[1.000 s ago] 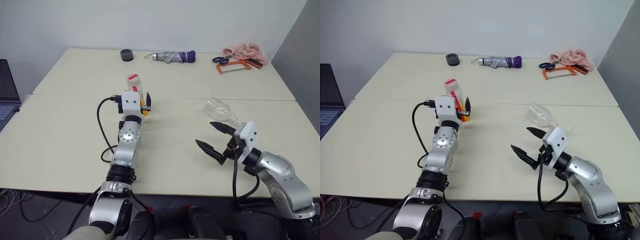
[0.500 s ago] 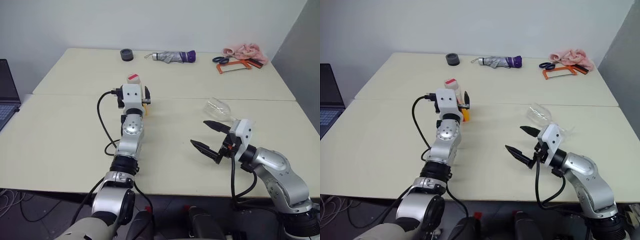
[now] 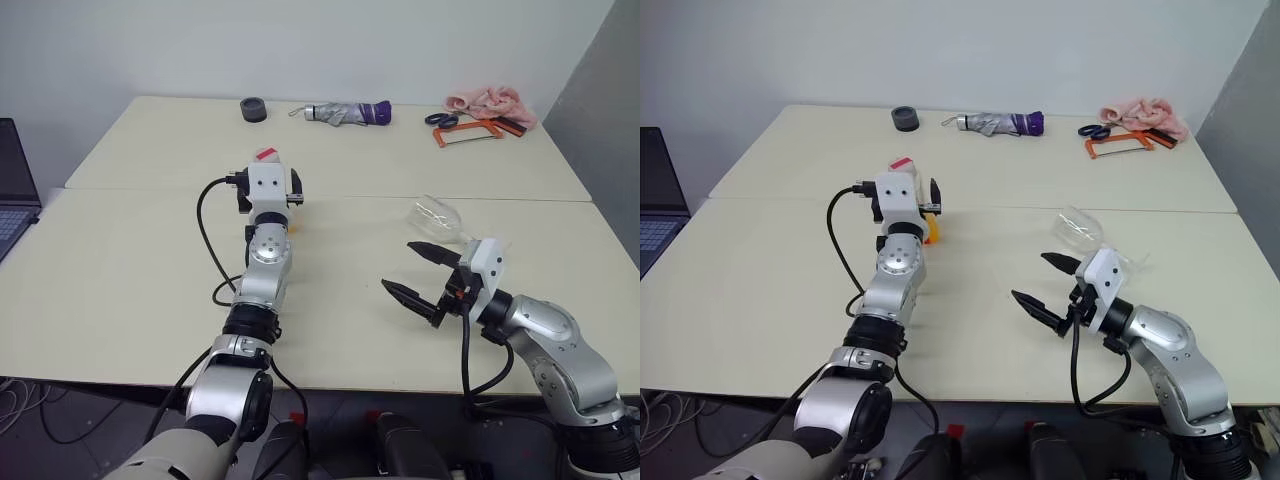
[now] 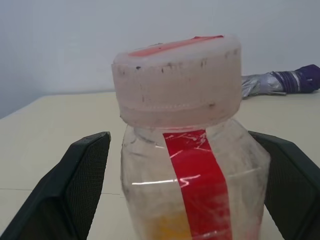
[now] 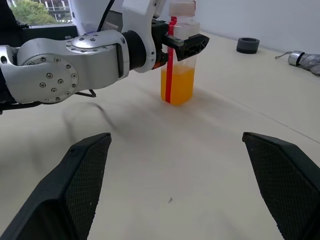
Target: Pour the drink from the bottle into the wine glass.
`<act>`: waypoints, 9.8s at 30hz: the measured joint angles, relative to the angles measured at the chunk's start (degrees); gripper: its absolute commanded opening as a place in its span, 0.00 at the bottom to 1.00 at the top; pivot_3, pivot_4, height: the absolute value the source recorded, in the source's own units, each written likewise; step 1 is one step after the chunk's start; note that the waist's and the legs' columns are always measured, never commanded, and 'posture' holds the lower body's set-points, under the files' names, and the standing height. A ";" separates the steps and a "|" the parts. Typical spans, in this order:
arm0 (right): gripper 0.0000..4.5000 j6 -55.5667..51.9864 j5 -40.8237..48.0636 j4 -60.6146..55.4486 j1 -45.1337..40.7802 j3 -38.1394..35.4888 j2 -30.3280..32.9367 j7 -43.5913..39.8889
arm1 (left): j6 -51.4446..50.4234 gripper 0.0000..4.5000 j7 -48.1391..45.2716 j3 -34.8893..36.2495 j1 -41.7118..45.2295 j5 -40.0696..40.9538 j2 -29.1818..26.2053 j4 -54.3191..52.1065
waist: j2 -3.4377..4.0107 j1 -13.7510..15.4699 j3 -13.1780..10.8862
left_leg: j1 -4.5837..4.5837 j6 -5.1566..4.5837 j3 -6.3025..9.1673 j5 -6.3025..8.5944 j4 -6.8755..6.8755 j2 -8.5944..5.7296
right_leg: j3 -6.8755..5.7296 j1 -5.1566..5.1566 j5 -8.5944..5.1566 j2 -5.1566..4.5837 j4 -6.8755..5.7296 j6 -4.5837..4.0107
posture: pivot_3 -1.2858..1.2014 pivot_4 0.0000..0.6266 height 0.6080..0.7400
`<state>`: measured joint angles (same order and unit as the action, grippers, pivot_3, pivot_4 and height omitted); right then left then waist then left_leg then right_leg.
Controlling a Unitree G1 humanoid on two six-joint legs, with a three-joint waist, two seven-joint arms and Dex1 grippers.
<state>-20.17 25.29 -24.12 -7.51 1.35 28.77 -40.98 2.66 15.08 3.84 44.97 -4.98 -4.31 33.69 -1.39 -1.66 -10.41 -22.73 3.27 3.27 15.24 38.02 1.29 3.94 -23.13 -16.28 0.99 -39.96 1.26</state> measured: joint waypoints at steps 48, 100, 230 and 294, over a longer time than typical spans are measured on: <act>1.00 -0.60 -0.04 0.12 1.60 -0.15 -0.02 1.97 | -6.77 0.39 -34.46 -2.45 -8.40 13.94 -5.59 -14.11 | 0.01 -0.17 0.00 | 0.00 0.04 -0.03 -0.02 -0.01 0.06 | 0.01 -0.04 0.00 0.03 -0.01 -0.01 | 0.52 0.24 1.00; 0.72 -20.07 0.64 -6.13 -18.77 5.64 -6.42 13.81 | -4.37 0.39 -89.86 -11.17 -0.95 23.79 -10.51 -5.80 | 0.01 -0.20 -0.01 | -0.11 -0.01 0.02 0.00 0.04 0.08 | -0.01 -0.12 -0.01 0.11 0.01 -0.02 | 0.52 0.24 1.00; 0.41 -18.24 -10.01 -11.16 -12.28 7.94 -19.02 27.75 | 4.08 0.39 -94.59 -10.26 9.27 19.04 -8.41 10.08 | 0.09 -0.76 -0.06 | -0.20 -0.02 0.03 0.00 -0.02 0.14 | -0.01 -0.19 -0.06 0.27 0.08 -0.06 | 0.52 0.24 1.00; 0.95 -13.69 -7.05 -8.41 -16.01 3.22 -5.84 17.23 | 0.01 0.38 -93.26 -10.37 6.34 20.06 -8.76 4.09 | 0.14 -0.69 -0.12 | -0.20 -0.03 0.10 0.00 -0.04 0.12 | -0.07 -0.20 -0.10 0.21 0.01 -0.13 | 0.52 0.24 1.00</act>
<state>-33.86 18.24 -32.53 -23.52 4.56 22.93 -23.75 2.66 -78.17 -6.52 51.31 15.08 -13.07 37.78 -1.25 -2.35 -10.54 -22.93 3.23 3.37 15.24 37.99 1.41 3.87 -23.32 -16.38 1.20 -39.95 1.13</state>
